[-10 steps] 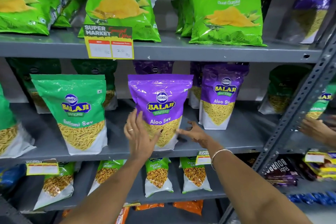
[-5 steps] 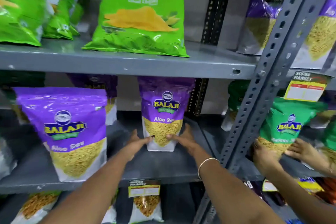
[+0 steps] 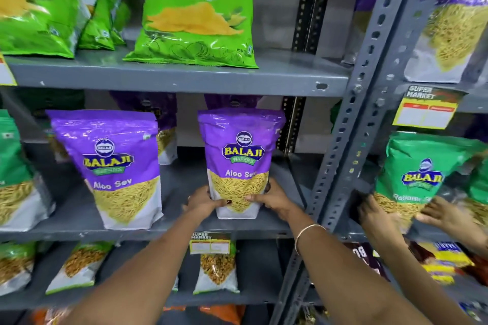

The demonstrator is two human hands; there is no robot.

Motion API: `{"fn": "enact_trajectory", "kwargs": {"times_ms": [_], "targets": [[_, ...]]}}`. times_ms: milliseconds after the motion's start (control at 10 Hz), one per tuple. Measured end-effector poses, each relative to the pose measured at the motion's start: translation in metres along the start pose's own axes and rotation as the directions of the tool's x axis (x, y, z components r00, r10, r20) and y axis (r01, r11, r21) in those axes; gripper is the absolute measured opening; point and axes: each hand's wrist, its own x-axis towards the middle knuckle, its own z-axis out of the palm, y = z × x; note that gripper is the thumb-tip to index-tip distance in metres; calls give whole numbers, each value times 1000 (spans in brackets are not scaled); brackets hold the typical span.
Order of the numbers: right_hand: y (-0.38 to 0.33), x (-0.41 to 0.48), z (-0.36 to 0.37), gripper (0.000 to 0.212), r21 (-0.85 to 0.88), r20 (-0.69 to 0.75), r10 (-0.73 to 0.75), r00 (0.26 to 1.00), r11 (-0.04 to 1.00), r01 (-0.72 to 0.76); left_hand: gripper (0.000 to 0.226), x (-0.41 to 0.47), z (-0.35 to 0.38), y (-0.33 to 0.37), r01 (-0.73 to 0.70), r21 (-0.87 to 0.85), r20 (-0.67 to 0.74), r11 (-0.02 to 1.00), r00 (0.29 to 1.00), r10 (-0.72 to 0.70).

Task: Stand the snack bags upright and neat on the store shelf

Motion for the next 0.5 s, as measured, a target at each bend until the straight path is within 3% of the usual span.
{"fn": "enact_trajectory", "kwargs": {"times_ms": [100, 200, 400, 500], "targets": [[15, -5, 1, 95, 12, 2, -10, 1000, 1000, 10, 68, 14, 7, -22, 48, 102, -37, 994, 998, -45], [21, -6, 1, 99, 13, 7, -35, 999, 999, 35, 73, -7, 1, -10, 50, 110, -33, 993, 998, -46], [10, -22, -1, 87, -32, 15, -50, 999, 998, 50, 45, -51, -7, 19, 18, 190, -56, 982, 998, -8], [7, -26, 6, 91, -7, -27, -27, 999, 1000, 27, 68, -71, -6, 35, 5, 254, -88, 967, 996, 18]]}}
